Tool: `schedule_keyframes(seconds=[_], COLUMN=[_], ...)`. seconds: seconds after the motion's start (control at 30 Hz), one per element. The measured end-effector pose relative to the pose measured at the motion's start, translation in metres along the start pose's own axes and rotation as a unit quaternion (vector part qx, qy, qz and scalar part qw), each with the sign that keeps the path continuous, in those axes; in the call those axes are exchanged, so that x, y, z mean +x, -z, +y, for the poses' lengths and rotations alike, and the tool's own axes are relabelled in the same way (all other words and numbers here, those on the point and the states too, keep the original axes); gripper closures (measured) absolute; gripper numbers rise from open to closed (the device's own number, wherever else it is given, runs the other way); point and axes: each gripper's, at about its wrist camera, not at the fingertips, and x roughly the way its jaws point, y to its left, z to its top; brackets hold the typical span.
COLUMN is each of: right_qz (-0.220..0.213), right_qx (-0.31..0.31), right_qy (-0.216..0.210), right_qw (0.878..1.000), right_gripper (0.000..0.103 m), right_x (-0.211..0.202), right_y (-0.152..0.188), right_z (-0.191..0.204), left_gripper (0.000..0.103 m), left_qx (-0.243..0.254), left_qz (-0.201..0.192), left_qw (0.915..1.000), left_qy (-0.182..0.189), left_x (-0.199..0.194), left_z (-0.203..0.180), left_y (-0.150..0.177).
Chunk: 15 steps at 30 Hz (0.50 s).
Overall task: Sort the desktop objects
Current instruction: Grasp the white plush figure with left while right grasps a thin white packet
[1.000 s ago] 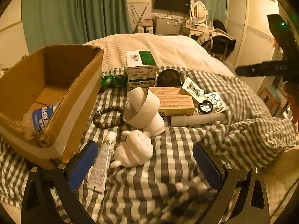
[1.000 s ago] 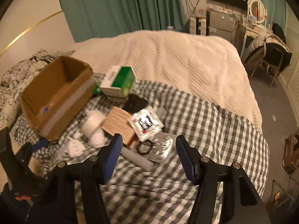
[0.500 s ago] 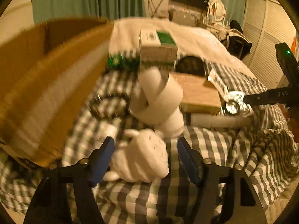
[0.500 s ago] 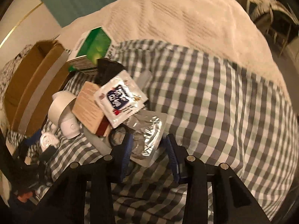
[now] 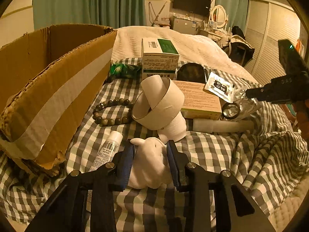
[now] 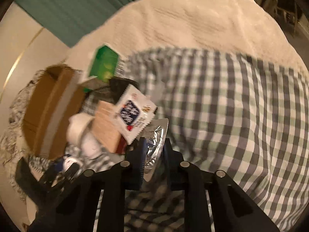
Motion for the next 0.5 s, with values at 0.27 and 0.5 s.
schedule_keyframes(seconds=[0.27,0.5], right_qz=[0.017,0.001], right_qx=[-0.013,-0.042], right_qy=[0.012,0.078], right_qw=[1.000,0.996], right_gripper=[0.088,0.091], right_x=[0.018,0.017], right_y=[0.004,0.005], right_z=[0.033,0.045], left_gripper=[0.066,0.066], left_qx=[0.002,-0.004], left_qz=[0.002,-0.001], left_qw=[1.0000,0.9999], left_qy=[0.003,0.016], left_x=[0.003,0.005], left_z=[0.000,0.004], left_y=[0.000,0.002])
